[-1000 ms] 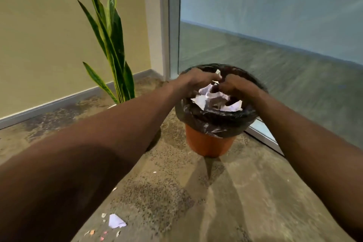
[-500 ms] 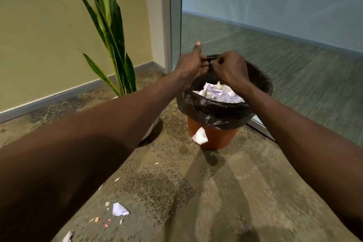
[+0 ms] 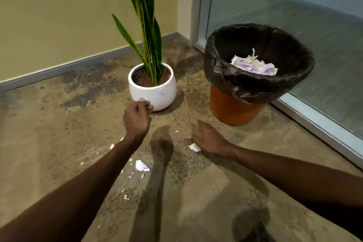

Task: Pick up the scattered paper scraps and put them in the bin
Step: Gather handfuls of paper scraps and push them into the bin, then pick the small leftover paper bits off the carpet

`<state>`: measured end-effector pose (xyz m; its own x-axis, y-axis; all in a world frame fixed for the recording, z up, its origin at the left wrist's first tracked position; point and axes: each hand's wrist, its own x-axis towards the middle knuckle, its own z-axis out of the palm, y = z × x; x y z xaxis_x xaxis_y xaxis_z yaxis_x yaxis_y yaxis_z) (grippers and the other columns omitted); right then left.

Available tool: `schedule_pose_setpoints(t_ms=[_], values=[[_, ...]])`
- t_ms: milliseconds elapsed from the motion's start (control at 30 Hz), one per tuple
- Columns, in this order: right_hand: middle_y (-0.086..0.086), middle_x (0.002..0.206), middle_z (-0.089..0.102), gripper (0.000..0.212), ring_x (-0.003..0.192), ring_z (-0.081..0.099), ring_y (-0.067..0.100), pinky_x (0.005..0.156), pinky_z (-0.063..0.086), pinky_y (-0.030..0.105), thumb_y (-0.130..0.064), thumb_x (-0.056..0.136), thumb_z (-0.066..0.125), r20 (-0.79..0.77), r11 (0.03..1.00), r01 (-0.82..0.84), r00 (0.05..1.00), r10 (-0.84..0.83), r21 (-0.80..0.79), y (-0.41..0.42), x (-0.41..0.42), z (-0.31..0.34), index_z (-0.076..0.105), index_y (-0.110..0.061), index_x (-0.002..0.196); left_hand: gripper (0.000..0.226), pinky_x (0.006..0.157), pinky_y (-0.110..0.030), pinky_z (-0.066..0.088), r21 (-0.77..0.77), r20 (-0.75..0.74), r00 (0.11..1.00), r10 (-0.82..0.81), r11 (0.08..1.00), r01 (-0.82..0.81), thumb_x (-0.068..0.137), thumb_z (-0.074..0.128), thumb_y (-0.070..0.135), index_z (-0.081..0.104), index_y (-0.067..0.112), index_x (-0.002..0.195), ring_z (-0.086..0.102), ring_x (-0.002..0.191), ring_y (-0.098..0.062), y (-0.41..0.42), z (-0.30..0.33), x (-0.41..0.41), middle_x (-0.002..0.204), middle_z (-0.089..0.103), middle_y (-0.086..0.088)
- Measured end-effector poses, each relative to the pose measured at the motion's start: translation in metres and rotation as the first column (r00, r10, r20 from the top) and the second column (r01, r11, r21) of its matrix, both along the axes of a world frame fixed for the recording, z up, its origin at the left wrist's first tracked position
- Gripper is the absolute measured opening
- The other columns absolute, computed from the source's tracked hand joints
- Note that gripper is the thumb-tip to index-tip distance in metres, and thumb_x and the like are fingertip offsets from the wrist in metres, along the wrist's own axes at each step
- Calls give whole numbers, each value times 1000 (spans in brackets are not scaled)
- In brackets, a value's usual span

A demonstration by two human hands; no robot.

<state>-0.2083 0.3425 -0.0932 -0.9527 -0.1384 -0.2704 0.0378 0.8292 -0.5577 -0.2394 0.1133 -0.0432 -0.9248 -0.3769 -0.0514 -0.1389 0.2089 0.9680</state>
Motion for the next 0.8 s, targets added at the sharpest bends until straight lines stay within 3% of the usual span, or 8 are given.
schedule_pose_setpoints(t_ms=[100,167,300,400,500,600,700,800], values=[[14,166,-11,97,153,-8,33,122,7,45,-63,92,47,219,980,-18,975,-27,200,-8,23,-50,-6,-17,158,30,84,-29,42,-323,42,979,199,930,-175,100,43,28,65,11,112,61,104,-29,-51,-42,58,112,69,-13],[10,163,-24,97,150,-23,30,121,-3,45,-64,92,46,197,964,-172,972,132,203,-27,43,-57,-14,-25,157,38,98,-38,40,-426,101,953,285,878,-217,101,42,24,54,2,128,53,118,-35,-83,-67,98,127,59,-20],[-3,166,-8,81,153,-7,12,118,1,20,-43,100,51,5,916,-371,927,376,-150,-69,47,-43,0,-23,159,44,103,-57,37,-661,170,907,386,727,-185,98,43,27,46,-9,123,44,118,-47,-135,-112,163,125,50,-32],[1,167,-6,76,154,-4,17,120,0,24,-46,102,43,-105,968,-252,963,250,-5,-77,2,-48,1,-20,159,65,103,-64,32,-786,267,809,523,605,-131,92,48,44,38,-9,128,35,125,-52,-143,-124,197,133,40,-36],[11,166,-13,81,153,-10,29,124,-1,43,-56,99,36,21,976,-85,996,82,200,-75,-33,-63,-5,-18,158,96,112,-64,18,-730,415,691,591,670,-135,86,27,68,27,-11,142,17,139,-55,-130,-127,209,148,20,-42],[12,163,-22,87,151,-20,28,123,-8,44,-68,96,23,30,930,-215,976,216,299,-96,-20,-73,-10,-17,158,101,119,-56,10,-686,451,785,424,728,2,87,15,75,18,-5,149,5,146,-45,-114,-128,205,156,6,-34],[2,161,-29,80,149,-26,19,122,-12,40,-68,98,15,-47,818,-543,827,560,188,-137,23,-69,-17,-24,157,90,122,-43,1,-595,311,945,100,796,112,91,11,72,-4,12,155,-15,150,-20,-90,-124,191,162,-16,-8],[-10,164,-19,70,150,-19,5,124,-6,37,-54,103,26,-151,773,-632,770,620,-46,-173,42,-55,-12,-30,157,74,120,-44,15,-450,128,991,34,892,27,96,20,63,-3,26,156,3,151,-14,-91,-117,165,164,-3,5]])
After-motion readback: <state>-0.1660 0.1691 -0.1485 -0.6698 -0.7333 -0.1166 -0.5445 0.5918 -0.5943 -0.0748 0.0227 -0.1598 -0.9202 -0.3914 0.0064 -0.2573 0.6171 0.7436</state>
